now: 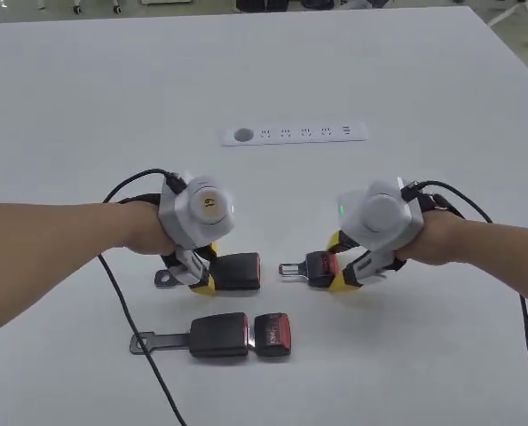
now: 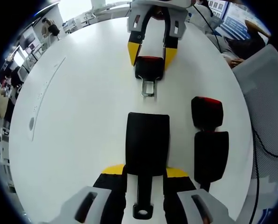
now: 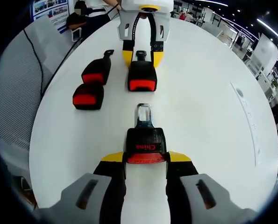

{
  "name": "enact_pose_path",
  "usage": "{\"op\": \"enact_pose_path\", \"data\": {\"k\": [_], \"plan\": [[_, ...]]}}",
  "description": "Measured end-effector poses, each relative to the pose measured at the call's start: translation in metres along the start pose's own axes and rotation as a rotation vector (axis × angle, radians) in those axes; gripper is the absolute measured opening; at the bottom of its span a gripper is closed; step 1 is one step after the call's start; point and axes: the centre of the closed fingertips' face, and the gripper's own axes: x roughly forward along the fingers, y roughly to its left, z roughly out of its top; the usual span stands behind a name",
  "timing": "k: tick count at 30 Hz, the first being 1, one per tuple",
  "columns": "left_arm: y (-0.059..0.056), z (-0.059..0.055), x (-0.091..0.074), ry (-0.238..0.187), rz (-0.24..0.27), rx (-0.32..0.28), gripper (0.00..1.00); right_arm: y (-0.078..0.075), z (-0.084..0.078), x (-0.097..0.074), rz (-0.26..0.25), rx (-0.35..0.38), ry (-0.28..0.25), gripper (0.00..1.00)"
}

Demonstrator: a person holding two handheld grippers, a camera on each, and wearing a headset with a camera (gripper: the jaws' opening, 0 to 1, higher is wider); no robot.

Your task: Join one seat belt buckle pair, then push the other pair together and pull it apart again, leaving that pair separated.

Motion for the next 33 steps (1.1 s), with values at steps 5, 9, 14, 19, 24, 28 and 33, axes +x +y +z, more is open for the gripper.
{"op": "enact_pose_path", "data": {"k": [5,9,14,19,24,28,33], "plan": [[-0.002,0.002,-0.002,0.000,-0.001,0.001,0.30,0.001,-0.008,-0.005,0.006,0.000,0.004,0.31],[-0.002,0.002,-0.002,0.000,-0.001,0.007,0.30,-0.002,-0.012,-0.007,0.007,0.006,0.008,0.31],[-0.003,0.002,-0.003,-0.008,0.000,0.007,0.31,-0.001,-0.013,-0.007,0.011,-0.003,0.013,0.32],[0.000,0.001,0.000,0.007,0.006,0.000,0.31,-0.002,-0.012,-0.007,-0.006,-0.015,0.024,0.34],[0.000,0.004,-0.003,0.026,0.031,0.014,0.37,-0.004,-0.013,-0.007,-0.022,-0.019,0.034,0.37],[0.006,0.000,0.000,0.032,0.037,0.023,0.40,-0.005,-0.015,-0.009,-0.041,-0.011,0.049,0.45],[0.002,-0.006,-0.004,0.059,0.042,0.036,0.49,-0.003,-0.018,-0.013,-0.052,-0.007,0.057,0.50]]}}
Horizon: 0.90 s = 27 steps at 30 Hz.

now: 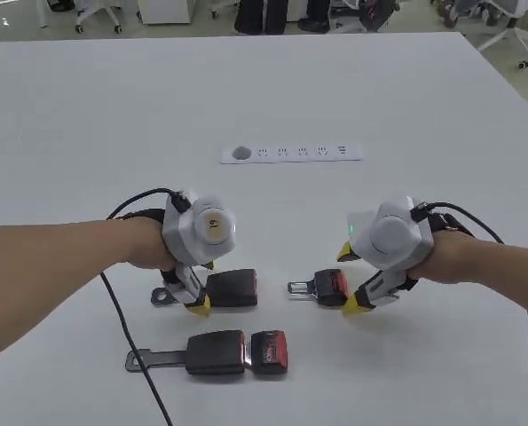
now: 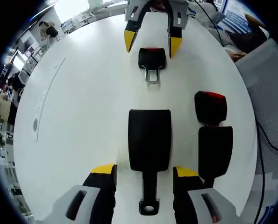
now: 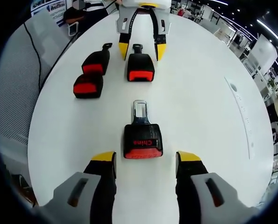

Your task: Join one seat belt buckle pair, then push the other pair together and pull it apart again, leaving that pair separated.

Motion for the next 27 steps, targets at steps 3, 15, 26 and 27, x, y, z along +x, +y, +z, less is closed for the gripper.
{"op": "enact_pose_path", "data": {"k": [3,15,26,27], "plan": [[-0.004,-0.007,-0.005,0.004,0.002,-0.002,0.49,0.001,-0.001,-0.005,-0.006,0.002,0.001,0.53],[-0.010,-0.038,-0.026,-0.110,0.048,-0.152,0.52,0.017,-0.012,-0.022,-0.022,0.030,-0.013,0.62],[-0.027,-0.055,-0.043,-0.268,0.102,-0.307,0.59,0.036,-0.018,-0.036,-0.059,0.087,-0.051,0.69],[-0.028,-0.055,-0.045,-0.281,0.108,-0.317,0.60,0.037,-0.018,-0.037,-0.066,0.094,-0.054,0.69]]}}
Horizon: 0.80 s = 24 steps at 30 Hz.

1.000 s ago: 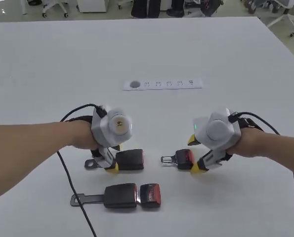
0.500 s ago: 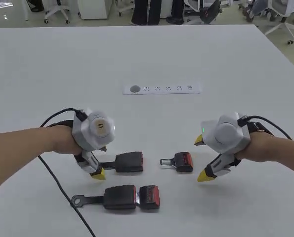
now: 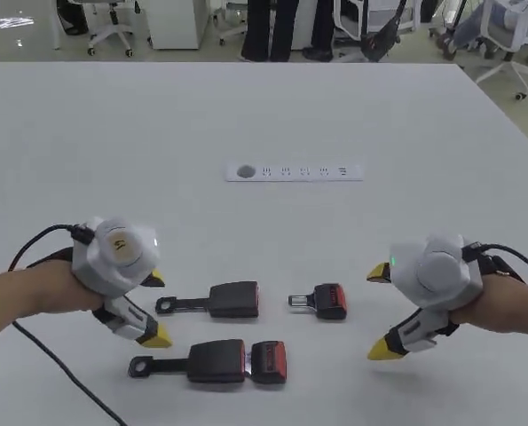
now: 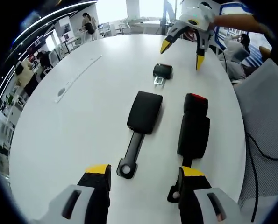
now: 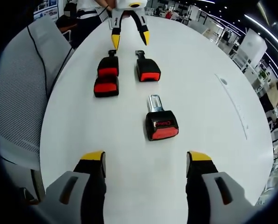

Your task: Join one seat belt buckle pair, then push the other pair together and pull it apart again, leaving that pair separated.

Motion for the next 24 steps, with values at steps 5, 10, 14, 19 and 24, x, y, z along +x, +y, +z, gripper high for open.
{"op": "enact_pose_path", "data": {"k": [5,10,14,19,24], "plan": [[-0.010,-0.012,-0.010,-0.079,0.025,-0.072,0.62,0.010,0.006,-0.005,-0.033,0.083,-0.066,0.72],[-0.037,-0.013,-0.020,-0.174,0.052,-0.158,0.66,0.022,0.004,-0.003,-0.047,0.140,-0.109,0.74],[-0.043,-0.020,-0.022,-0.224,0.073,-0.198,0.70,0.031,0.007,-0.006,-0.068,0.191,-0.156,0.75],[-0.062,-0.019,-0.028,-0.295,0.101,-0.238,0.72,0.040,0.011,-0.011,-0.106,0.238,-0.213,0.77],[-0.070,-0.019,-0.027,-0.328,0.140,-0.253,0.76,0.043,0.009,-0.016,-0.158,0.282,-0.254,0.79]]}}
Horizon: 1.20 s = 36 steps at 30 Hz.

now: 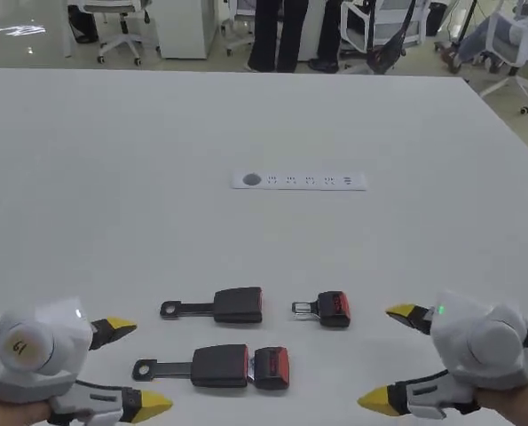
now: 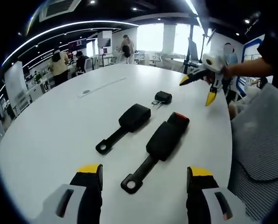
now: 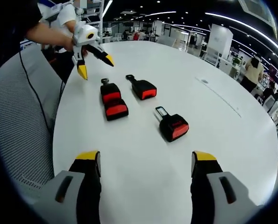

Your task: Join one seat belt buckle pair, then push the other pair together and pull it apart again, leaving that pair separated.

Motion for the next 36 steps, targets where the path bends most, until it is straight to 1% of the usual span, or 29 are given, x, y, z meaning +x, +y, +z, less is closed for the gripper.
{"op": "enact_pose_path", "data": {"k": [1,2,3,6,7,9,10,11,13,14,15,16,18,21,23,24,25,26,27,28,29,30,31,32,35,36], "plan": [[0.000,-0.001,0.000,-0.013,0.005,0.002,0.77,0.002,0.001,-0.001,-0.007,0.010,-0.012,0.80],[-0.001,-0.001,0.000,-0.016,0.006,0.001,0.78,0.003,0.001,-0.001,-0.008,0.012,-0.015,0.81],[-0.008,0.004,-0.001,-0.027,0.012,0.001,0.79,0.005,0.002,-0.002,-0.015,0.022,-0.028,0.82],[-0.008,0.001,-0.001,-0.036,0.024,0.015,0.83,0.010,0.003,-0.005,-0.042,0.032,-0.060,0.86],[-0.002,-0.003,-0.001,-0.034,0.034,0.024,0.85,0.012,0.004,-0.006,-0.050,0.039,-0.076,0.88],[-0.001,-0.003,-0.004,-0.046,0.041,0.027,0.89,0.017,0.006,-0.007,-0.061,0.049,-0.096,0.92],[-0.010,0.005,-0.007,-0.051,0.042,0.025,0.90,0.020,0.007,-0.008,-0.064,0.051,-0.105,0.94],[-0.014,0.009,-0.008,-0.062,0.044,0.024,0.92,0.021,0.008,-0.009,-0.075,0.058,-0.117,0.96],[-0.013,0.009,-0.009,-0.093,0.046,0.019,0.96,0.019,0.010,-0.012,-0.102,0.077,-0.141,0.99],[-0.019,0.015,-0.011,-0.104,0.049,0.017,0.98,0.019,0.011,-0.012,-0.101,0.078,-0.149,1.00],[-0.022,0.017,-0.011,-0.114,0.052,0.016,1.00,0.021,0.013,-0.013,-0.104,0.083,-0.152,0.99],[-0.016,0.012,-0.011,-0.123,0.052,0.014,1.00,0.022,0.013,-0.014,-0.104,0.085,-0.154,0.99],[-0.014,0.010,-0.010,-0.125,0.055,0.003,1.00,0.022,0.015,-0.014,-0.104,0.091,-0.165,0.99],[-0.016,0.008,-0.008,-0.129,0.062,0.003,1.00,0.025,0.017,-0.013,-0.111,0.081,-0.162,0.99],[-0.018,0.009,-0.009,-0.129,0.067,-0.001,1.00,0.026,0.018,-0.013,-0.110,0.082,-0.161,0.99],[-0.013,0.004,-0.007,-0.128,0.068,-0.002,1.00,0.026,0.019,-0.013,-0.110,0.082,-0.165,1.00],[-0.011,0.002,-0.007,-0.127,0.070,-0.002,1.00,0.027,0.021,-0.013,-0.110,0.082,-0.171,1.00],[-0.019,0.011,-0.010,-0.131,0.073,-0.002,1.00,0.028,0.023,-0.013,-0.111,0.080,-0.175,0.99],[-0.020,0.013,-0.010,-0.134,0.074,-0.007,1.00,0.028,0.022,-0.013,-0.111,0.081,-0.176,0.99],[-0.011,0.005,-0.008,-0.139,0.075,-0.013,1.00,0.028,0.022,-0.012,-0.110,0.085,-0.174,0.99],[-0.010,0.004,-0.008,-0.143,0.077,-0.013,1.00,0.029,0.022,-0.012,-0.109,0.084,-0.172,0.99],[-0.005,0.001,-0.008,-0.147,0.081,-0.010,1.00,0.030,0.022,-0.012,-0.108,0.081,-0.170,0.99],[-0.003,0.000,-0.008,-0.148,0.083,-0.009,1.00,0.031,0.022,-0.012,-0.106,0.082,-0.168,0.99],[-0.010,0.008,-0.010,-0.149,0.085,-0.010,1.00,0.032,0.022,-0.012,-0.104,0.081,-0.167,0.99],[-0.009,0.008,-0.012,-0.150,0.089,-0.010,1.00,0.032,0.021,-0.012,-0.103,0.080,-0.165,0.99],[-0.016,0.016,-0.013,-0.150,0.090,-0.010,1.00,0.032,0.022,-0.012,-0.104,0.083,-0.166,0.99]]}}
